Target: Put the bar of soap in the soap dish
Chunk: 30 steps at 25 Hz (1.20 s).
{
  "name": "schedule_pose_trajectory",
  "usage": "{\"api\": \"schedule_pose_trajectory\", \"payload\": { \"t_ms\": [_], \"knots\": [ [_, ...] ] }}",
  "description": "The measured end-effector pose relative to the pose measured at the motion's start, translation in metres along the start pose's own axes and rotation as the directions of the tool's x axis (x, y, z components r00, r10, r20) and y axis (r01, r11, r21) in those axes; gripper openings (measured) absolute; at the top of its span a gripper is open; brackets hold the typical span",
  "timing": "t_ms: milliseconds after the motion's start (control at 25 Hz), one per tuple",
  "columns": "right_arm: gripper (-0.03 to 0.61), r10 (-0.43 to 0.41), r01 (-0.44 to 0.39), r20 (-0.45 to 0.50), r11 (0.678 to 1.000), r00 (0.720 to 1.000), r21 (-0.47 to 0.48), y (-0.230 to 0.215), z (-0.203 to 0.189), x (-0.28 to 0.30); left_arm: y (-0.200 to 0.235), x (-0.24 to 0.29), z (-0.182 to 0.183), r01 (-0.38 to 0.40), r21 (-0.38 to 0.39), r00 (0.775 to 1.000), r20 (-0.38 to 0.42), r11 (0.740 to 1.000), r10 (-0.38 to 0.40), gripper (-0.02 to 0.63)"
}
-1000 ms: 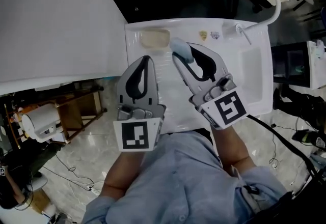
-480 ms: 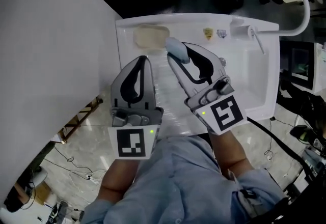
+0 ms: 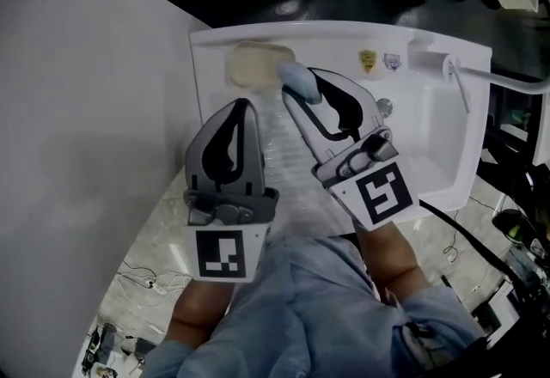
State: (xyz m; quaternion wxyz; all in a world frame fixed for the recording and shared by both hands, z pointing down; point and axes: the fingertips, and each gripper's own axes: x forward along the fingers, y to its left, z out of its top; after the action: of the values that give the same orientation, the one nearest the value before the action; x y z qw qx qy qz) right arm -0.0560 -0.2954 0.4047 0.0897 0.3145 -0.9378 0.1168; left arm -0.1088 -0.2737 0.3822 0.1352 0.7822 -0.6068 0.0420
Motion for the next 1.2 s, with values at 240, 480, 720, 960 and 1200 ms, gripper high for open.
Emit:
{"api": "schedule_pose_trajectory", "payload": {
  "t_ms": [240, 480, 720, 960, 1200],
  "knots": [
    [0.115, 0.009, -0.01, -0.033, 1.0, 0.999, -0.003, -0.006, -0.019, 0.018, 0.008, 0.008, -0.012, -0.012, -0.023, 1.0, -0.025, 1.0, 0.012, 0.005],
    [0.115, 0.02, -0.02, -0.061, 1.0, 0.998, -0.006, -0.01, -0.039, 0.035, 0.017, 0.015, -0.026, -0.018, -0.05, 0.999, -0.046, 0.999, 0.016, 0.005],
    [0.115, 0.031, -0.032, -0.084, 0.999, 0.996, -0.012, -0.01, -0.049, 0.048, 0.023, 0.017, -0.028, -0.034, -0.066, 0.998, -0.062, 0.997, 0.03, 0.005],
    [0.115, 0.024, -0.029, -0.122, 0.999, 0.992, -0.037, -0.009, -0.061, 0.059, 0.031, 0.018, -0.029, -0.043, -0.069, 0.996, -0.076, 0.997, 0.038, 0.005],
    [0.115, 0.003, -0.016, -0.153, 0.996, 0.988, -0.084, -0.013, -0.076, 0.064, 0.033, 0.02, -0.04, -0.055, -0.085, 0.995, -0.088, 0.995, 0.048, 0.005]
  ]
}}
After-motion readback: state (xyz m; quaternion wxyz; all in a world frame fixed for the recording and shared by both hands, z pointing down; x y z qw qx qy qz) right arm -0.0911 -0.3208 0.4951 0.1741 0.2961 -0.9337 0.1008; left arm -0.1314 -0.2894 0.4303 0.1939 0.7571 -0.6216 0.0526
